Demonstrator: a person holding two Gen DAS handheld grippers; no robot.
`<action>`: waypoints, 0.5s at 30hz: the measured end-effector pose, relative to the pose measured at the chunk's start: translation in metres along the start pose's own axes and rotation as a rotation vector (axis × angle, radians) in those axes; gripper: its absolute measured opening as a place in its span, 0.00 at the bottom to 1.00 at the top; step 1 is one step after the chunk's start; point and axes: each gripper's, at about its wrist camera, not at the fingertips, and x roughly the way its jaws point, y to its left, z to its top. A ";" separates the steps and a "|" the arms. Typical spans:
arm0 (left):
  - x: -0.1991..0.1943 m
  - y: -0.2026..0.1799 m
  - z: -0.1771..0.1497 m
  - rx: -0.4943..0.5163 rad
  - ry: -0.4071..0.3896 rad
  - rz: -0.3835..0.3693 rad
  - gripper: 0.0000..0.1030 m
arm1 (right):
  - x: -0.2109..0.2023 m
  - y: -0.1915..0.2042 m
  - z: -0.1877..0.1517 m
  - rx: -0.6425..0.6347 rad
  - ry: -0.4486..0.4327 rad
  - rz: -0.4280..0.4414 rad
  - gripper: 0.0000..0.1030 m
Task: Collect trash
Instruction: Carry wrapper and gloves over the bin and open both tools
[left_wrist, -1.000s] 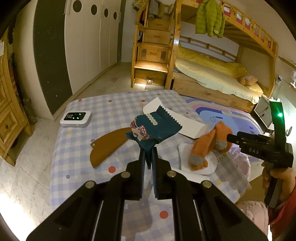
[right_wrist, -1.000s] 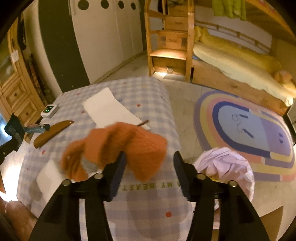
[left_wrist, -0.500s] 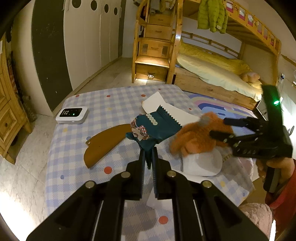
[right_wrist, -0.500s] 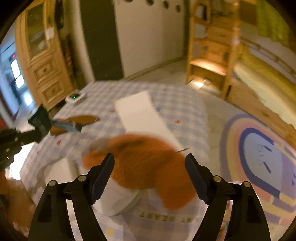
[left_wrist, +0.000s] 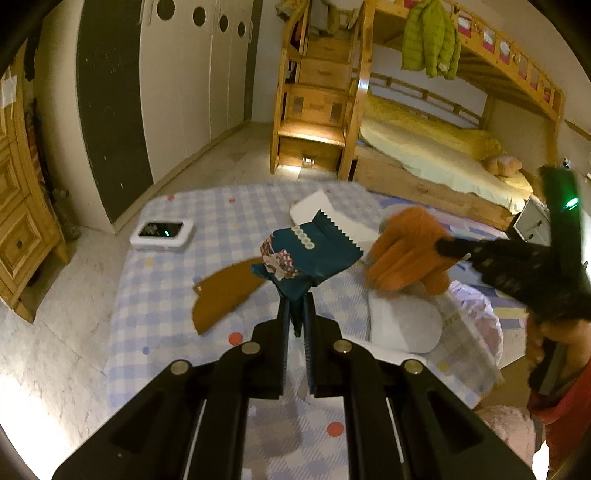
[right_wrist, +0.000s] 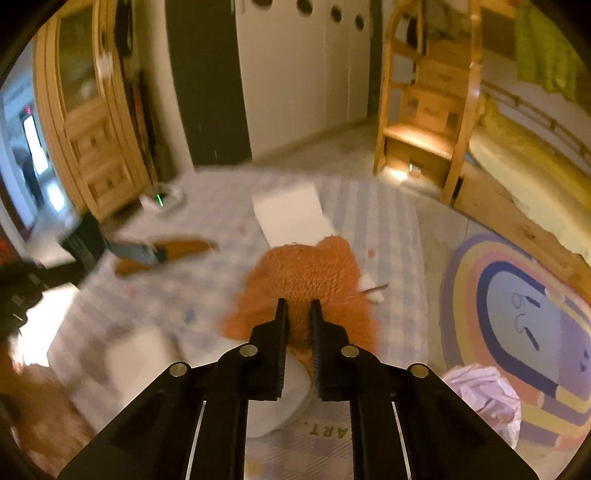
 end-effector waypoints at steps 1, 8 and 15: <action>-0.008 -0.001 0.003 0.003 -0.016 -0.006 0.06 | -0.017 0.001 0.005 0.018 -0.038 0.016 0.12; -0.038 -0.030 0.004 0.042 -0.066 -0.080 0.06 | -0.093 0.010 -0.006 0.093 -0.148 -0.007 0.12; -0.032 -0.089 -0.012 0.121 -0.032 -0.212 0.06 | -0.129 -0.007 -0.057 0.208 -0.144 -0.088 0.12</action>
